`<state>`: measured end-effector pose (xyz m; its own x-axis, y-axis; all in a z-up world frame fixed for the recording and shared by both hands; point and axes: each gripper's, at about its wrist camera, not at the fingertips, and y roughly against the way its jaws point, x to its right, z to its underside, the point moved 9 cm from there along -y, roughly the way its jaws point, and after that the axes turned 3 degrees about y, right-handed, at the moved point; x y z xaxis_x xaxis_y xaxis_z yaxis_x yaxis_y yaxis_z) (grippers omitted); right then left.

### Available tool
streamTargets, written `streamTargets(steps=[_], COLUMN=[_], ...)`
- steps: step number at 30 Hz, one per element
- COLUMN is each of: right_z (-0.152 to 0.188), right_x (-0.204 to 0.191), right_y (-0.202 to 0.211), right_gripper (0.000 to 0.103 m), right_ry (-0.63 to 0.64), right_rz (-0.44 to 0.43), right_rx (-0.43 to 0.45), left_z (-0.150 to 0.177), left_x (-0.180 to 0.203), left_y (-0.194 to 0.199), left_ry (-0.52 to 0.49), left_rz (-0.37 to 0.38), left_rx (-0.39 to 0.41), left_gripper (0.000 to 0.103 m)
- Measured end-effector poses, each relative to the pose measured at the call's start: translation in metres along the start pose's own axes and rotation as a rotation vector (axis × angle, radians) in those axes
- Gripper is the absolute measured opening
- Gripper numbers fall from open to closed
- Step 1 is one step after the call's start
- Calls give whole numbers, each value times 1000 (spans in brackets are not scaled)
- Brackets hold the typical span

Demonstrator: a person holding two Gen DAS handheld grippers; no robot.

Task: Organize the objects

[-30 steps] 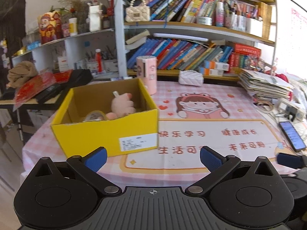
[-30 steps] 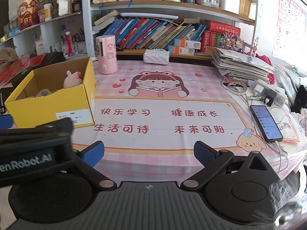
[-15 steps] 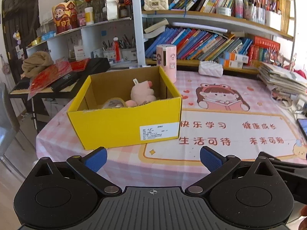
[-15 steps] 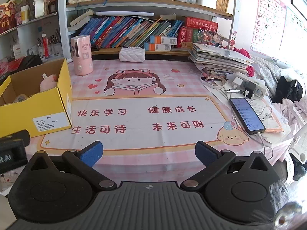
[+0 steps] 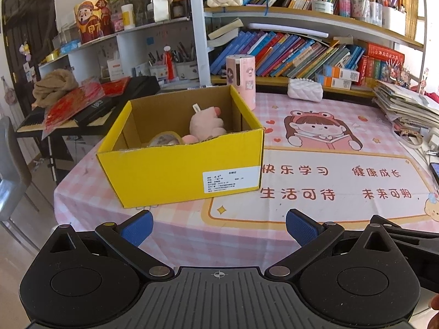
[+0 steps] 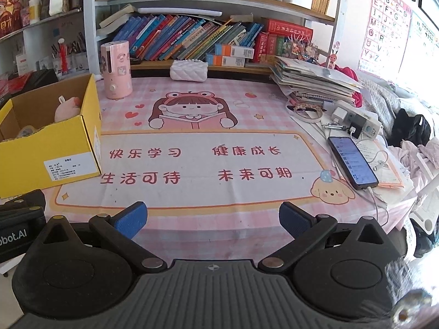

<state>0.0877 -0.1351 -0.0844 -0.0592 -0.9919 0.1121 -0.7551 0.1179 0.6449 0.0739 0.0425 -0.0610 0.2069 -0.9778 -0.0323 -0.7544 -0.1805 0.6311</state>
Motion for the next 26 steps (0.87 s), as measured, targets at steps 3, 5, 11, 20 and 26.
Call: streamTargets(steps=[3, 5, 11, 20, 26], right_z=[1, 2, 4, 4, 6], right_x=[-1, -2, -5, -8, -8], right_y=[-1, -2, -5, -6, -7], right_gripper=[103, 103, 103, 103, 103], right_ry=[3, 6, 12, 14, 17], right_rz=[1, 1, -4, -11, -16], right_rx=[-4, -6, -19, -27, -35], left_z=[1, 2, 4, 5, 4], left_x=[-1, -2, -5, -6, -6], left_y=[-1, -1, -4, -5, -4], left_ry=[3, 5, 11, 16, 18], left_rz=[-2, -5, -8, -2, -2], left_rx=[-5, -8, -20, -13, -17], left_gripper=[103, 103, 103, 103, 103])
